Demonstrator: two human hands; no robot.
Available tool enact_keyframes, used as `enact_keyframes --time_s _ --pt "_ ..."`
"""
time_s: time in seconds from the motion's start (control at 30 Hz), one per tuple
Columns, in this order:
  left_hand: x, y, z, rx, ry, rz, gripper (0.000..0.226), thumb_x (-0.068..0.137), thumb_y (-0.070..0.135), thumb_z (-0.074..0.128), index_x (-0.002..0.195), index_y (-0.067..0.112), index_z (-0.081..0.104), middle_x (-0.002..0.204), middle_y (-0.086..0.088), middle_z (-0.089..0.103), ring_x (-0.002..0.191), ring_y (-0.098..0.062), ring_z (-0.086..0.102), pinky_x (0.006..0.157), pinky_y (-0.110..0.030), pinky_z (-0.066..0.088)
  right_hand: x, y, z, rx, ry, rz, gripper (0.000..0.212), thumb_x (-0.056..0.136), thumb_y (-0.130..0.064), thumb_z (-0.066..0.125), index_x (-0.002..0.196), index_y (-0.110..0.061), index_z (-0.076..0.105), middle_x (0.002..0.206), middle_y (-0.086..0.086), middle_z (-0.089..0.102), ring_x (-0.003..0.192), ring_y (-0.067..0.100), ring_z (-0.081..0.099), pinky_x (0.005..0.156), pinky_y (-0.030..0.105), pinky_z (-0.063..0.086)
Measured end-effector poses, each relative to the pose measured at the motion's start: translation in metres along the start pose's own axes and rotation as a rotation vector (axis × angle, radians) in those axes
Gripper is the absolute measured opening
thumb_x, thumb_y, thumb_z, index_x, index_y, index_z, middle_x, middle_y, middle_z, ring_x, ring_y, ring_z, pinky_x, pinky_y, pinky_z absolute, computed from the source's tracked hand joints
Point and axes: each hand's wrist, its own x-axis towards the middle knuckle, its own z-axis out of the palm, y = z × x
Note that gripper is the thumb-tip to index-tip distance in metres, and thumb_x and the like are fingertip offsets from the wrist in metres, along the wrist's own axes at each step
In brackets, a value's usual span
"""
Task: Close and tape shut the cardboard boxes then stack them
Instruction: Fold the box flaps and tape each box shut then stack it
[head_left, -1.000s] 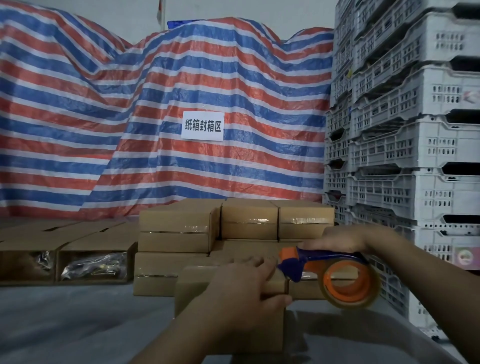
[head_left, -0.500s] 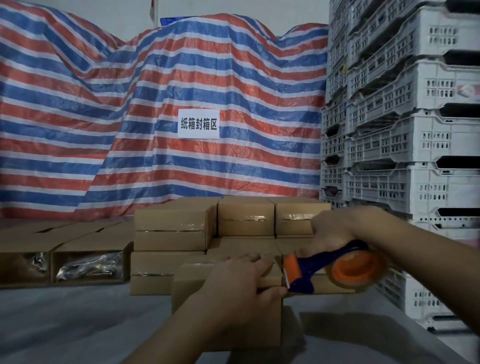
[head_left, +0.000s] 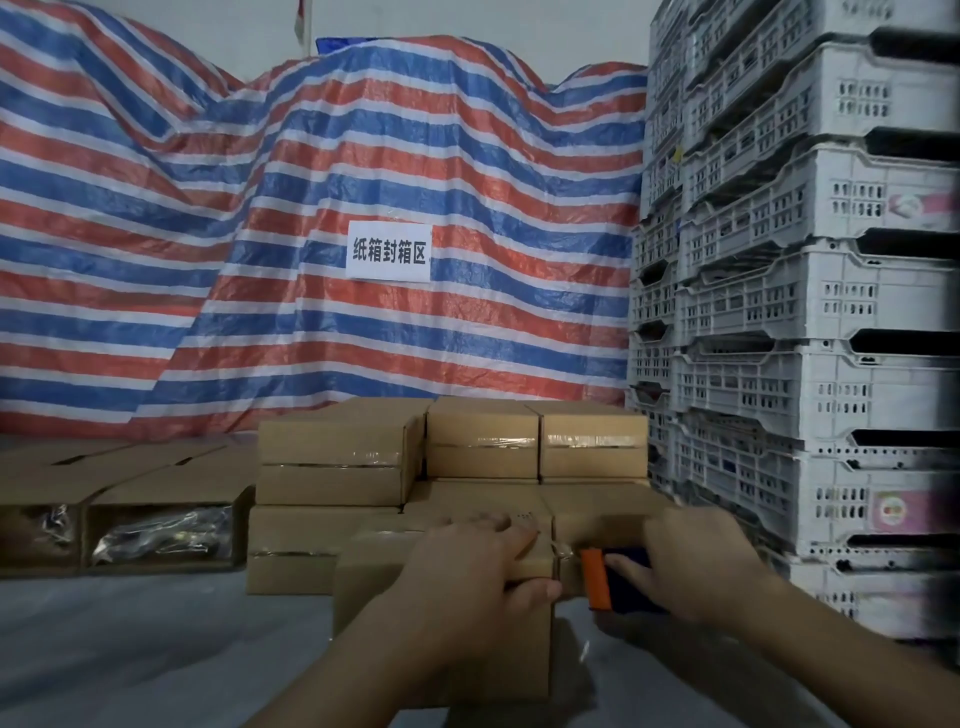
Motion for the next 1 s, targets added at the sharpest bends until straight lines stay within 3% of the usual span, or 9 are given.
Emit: enact_keyframes --time_s 0.13,0.3,0.47,0.57,0.63,0.7,0.8,0.87,1.0 --pt "0.001 -0.002 0.002 -0.005 0.013 0.016 0.067 0.093 0.069 0.035 0.151 0.037 0.023 0.155 0.002 0.034 0.137 -0.020 0.037 0.109 -0.043 0.031 -0.020 -0.009 0.034 0.102 0.009 0.155 0.066 0.087 -0.083 0.025 0.065 -0.026 0.050 0.061 -0.009 0.048 0.050 0.007 0.042 0.043 0.026 0.027" --pt "0.002 -0.001 0.004 0.023 0.005 0.003 0.067 0.093 0.069 0.034 0.151 0.038 0.021 0.159 0.001 0.028 0.141 -0.022 0.033 0.112 -0.046 0.027 -0.028 -0.016 0.042 0.166 -0.035 0.200 0.063 0.085 -0.085 0.027 0.068 -0.027 0.046 0.066 -0.011 0.043 0.053 0.005 0.038 0.044 0.024 0.024" --pt "0.002 0.000 0.002 0.019 0.026 0.015 0.066 0.094 0.067 0.036 0.151 0.038 0.022 0.158 0.000 0.030 0.140 -0.022 0.034 0.112 -0.045 0.027 -0.017 -0.017 0.002 0.163 0.003 0.231 0.075 0.088 -0.078 0.006 0.077 -0.028 0.061 0.066 -0.007 0.050 0.053 0.007 0.045 0.044 0.026 0.027" --pt "0.000 0.001 0.002 0.012 0.023 0.011 0.065 0.094 0.066 0.037 0.151 0.037 0.023 0.157 0.000 0.031 0.141 -0.021 0.033 0.113 -0.045 0.026 0.000 -0.019 -0.029 0.581 0.224 0.222 0.071 0.090 -0.071 0.008 0.076 -0.026 0.061 0.068 -0.005 0.059 0.061 0.008 0.056 0.055 0.030 0.043" --pt "0.000 0.002 0.001 0.008 0.025 0.013 0.065 0.094 0.066 0.037 0.151 0.037 0.023 0.156 0.001 0.032 0.141 -0.020 0.033 0.114 -0.045 0.025 0.013 -0.028 -0.047 1.059 0.283 0.182 0.056 0.097 -0.064 0.022 0.082 -0.026 0.061 0.081 -0.005 0.066 0.079 0.011 0.062 0.068 0.032 0.046" --pt "-0.001 0.003 0.001 0.014 0.040 0.020 0.064 0.094 0.066 0.037 0.150 0.038 0.024 0.155 0.002 0.034 0.139 -0.019 0.035 0.113 -0.044 0.027 0.031 -0.042 -0.061 1.413 0.180 0.151 0.040 0.099 -0.056 0.031 0.097 -0.031 0.062 0.105 -0.006 0.068 0.101 0.011 0.061 0.090 0.036 0.048" --pt "-0.001 0.002 0.002 0.027 0.055 0.027 0.064 0.095 0.066 0.036 0.150 0.037 0.024 0.155 0.002 0.035 0.140 -0.019 0.035 0.114 -0.044 0.027 0.051 -0.071 -0.071 1.612 0.028 0.151 0.040 0.105 -0.048 0.031 0.132 -0.031 0.054 0.139 -0.002 0.057 0.128 0.016 0.050 0.114 0.043 0.036" --pt "0.000 0.002 0.003 0.038 0.071 0.025 0.065 0.094 0.067 0.035 0.150 0.036 0.024 0.154 0.002 0.036 0.138 -0.019 0.038 0.112 -0.043 0.030 0.054 -0.086 -0.066 1.668 -0.065 0.184 0.052 0.106 -0.051 0.030 0.151 -0.026 0.039 0.154 -0.001 0.044 0.141 0.019 0.040 0.116 0.041 0.027" --pt "0.002 0.001 0.007 0.043 0.110 -0.008 0.068 0.092 0.070 0.037 0.145 0.027 0.035 0.144 0.001 0.047 0.126 -0.017 0.048 0.106 -0.039 0.039 0.041 -0.104 -0.042 1.814 -0.219 0.202 0.066 0.102 -0.063 0.027 0.156 -0.025 0.034 0.160 -0.003 0.035 0.146 0.016 0.031 0.109 0.031 0.022"
